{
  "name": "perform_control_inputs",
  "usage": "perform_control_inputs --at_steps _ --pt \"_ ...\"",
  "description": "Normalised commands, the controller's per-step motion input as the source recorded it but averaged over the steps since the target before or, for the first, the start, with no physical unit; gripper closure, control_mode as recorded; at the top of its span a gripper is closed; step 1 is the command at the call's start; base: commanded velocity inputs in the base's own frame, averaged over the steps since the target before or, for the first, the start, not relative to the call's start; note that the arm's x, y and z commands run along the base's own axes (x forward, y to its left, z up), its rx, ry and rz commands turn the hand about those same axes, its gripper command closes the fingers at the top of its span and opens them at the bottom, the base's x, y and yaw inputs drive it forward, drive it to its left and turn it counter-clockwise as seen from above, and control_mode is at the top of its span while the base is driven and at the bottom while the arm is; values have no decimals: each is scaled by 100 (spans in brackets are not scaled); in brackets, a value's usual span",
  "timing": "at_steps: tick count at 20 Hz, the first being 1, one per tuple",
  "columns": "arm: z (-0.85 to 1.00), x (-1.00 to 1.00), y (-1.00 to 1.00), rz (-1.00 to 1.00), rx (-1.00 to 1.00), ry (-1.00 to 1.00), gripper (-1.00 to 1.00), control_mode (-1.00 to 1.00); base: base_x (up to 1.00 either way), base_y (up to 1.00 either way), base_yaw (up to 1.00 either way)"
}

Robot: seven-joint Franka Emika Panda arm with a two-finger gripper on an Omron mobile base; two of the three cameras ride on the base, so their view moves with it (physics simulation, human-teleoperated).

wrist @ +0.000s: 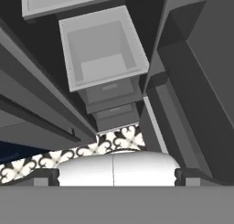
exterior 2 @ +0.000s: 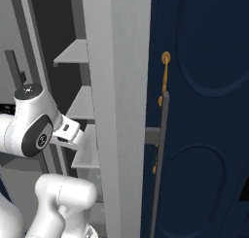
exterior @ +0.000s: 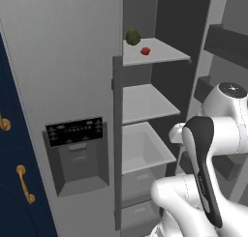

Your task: Take the strawberry from the fridge and place it on top of the pancake, located on the dining counter.

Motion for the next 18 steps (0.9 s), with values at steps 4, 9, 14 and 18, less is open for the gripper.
perform_control_inputs --at_steps 4,9,14,18 --pt "0 0 0 0 0 0 -100 100 22 0 -3" --pt "0 0 0 0 0 0 -100 100 24 0 0" --pt "0 0 0 0 0 0 -100 100 31 1 0" --pt "0 0 0 0 0 0 -100 100 23 0 0"
